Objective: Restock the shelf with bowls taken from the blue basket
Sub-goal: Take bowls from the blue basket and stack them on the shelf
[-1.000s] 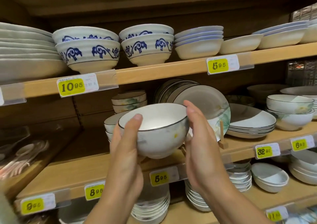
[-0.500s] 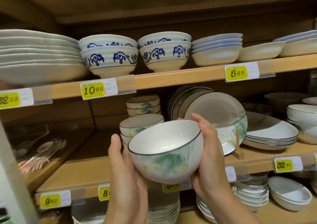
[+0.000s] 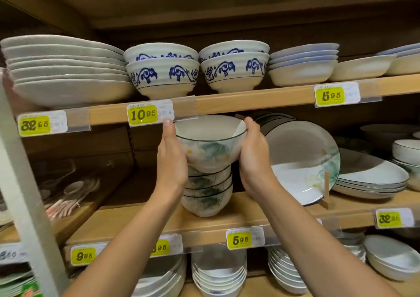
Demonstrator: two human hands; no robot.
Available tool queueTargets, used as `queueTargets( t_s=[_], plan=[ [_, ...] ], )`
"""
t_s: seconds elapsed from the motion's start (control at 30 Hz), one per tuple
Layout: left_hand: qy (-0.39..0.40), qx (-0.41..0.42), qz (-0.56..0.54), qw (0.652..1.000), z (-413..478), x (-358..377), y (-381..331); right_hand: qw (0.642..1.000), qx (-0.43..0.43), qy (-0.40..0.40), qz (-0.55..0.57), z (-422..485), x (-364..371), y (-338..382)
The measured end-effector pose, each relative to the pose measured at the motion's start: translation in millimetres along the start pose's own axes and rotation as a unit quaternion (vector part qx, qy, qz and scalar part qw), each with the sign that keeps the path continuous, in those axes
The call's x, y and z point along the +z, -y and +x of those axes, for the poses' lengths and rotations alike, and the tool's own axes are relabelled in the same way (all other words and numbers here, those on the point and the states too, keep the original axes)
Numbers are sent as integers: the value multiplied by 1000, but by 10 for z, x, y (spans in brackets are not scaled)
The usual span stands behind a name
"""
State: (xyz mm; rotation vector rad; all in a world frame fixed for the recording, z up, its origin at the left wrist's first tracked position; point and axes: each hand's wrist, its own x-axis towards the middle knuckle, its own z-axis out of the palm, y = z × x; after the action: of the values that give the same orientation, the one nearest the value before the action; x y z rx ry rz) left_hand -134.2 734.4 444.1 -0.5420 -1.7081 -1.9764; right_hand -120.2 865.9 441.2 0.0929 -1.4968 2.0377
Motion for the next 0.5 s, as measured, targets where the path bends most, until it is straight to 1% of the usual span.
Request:
queueTargets(
  t_s=[0.17,0.27,0.37,0.43,0.5],
  plan=[
    [15,24,68,997,235,-67,117,998,-22,8,-55,267,96,-93],
    [22,17,107,994,325,-94,143,994,3,-2,-109,417,142,-178],
    [43,-6,117,992,347,-148,225,989,67,1,-132,533,162,-286],
    [46,-33,124,991,351,-173,287,987,82,2,-135,545,168,-356],
    [35,-81,128,988,365,-185,380,988,91,-8,-124,533,185,-418]
  ],
)
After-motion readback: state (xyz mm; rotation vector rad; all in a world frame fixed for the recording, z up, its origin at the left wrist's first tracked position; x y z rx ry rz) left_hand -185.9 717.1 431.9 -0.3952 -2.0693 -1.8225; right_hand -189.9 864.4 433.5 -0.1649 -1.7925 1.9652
